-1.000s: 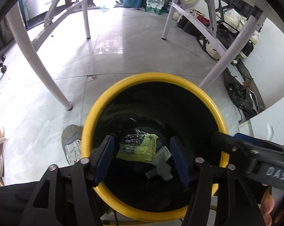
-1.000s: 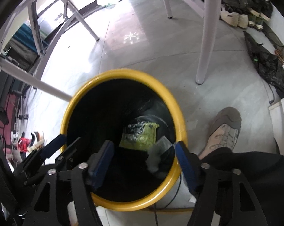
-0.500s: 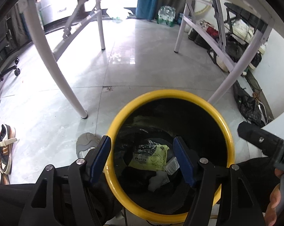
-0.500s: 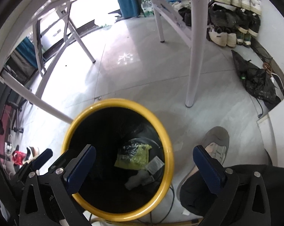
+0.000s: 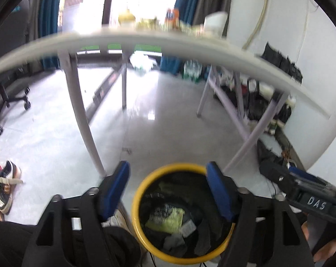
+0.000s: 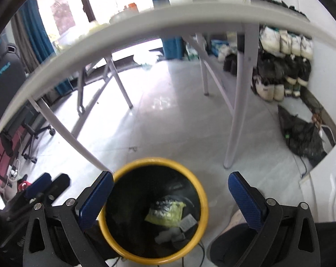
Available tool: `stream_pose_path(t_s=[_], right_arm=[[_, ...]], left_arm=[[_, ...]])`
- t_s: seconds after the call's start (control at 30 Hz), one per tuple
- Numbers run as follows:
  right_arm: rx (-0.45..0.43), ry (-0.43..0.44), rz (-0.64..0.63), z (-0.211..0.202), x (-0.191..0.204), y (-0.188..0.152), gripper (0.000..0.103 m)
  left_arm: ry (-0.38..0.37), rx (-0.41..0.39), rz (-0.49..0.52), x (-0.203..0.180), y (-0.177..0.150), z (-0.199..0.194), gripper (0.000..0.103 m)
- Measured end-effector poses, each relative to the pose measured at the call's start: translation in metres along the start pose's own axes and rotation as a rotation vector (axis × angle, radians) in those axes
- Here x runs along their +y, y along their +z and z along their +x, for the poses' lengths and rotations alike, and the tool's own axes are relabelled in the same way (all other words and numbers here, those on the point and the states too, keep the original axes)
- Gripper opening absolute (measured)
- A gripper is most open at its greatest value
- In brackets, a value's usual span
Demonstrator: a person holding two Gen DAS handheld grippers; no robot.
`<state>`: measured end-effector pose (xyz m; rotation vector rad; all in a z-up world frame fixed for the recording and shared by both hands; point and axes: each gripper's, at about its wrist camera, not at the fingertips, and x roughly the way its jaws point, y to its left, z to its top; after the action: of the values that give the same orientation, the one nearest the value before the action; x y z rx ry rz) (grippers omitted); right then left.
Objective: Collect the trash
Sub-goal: 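Raise both tools from the bin back over the table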
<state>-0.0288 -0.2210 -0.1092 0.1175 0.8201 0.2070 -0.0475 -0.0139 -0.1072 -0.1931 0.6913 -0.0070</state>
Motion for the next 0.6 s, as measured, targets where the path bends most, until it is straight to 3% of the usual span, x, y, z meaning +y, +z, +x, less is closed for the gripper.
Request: stream_pose_path(t_s=[0.07,0.17,0.37,0.6], right_arm=[[-0.035,0.012,-0.005,-0.01,0.0,0.006,0.103],[-0.062,0.025,0.0,-0.02,0.0,0.014,0.103],[-0.089,0.062,0.011,-0.033,-0.003,0.025,0.103],[-0.11,0.086,-0.023,-0.042,0.002,0.026,0.103]], left_arm=[[0.001,-0.059,-0.014,0.001,0.008,-0.012,0.093],[0.006,-0.124,-0.028,0.003,0.022,-0.023,0.1],[0.028,-0.162,-0.033,0.004,0.062,-0.023,0.101],[0.045,-0.222,0.035,-0.011,0.112,-0.02,0.102]])
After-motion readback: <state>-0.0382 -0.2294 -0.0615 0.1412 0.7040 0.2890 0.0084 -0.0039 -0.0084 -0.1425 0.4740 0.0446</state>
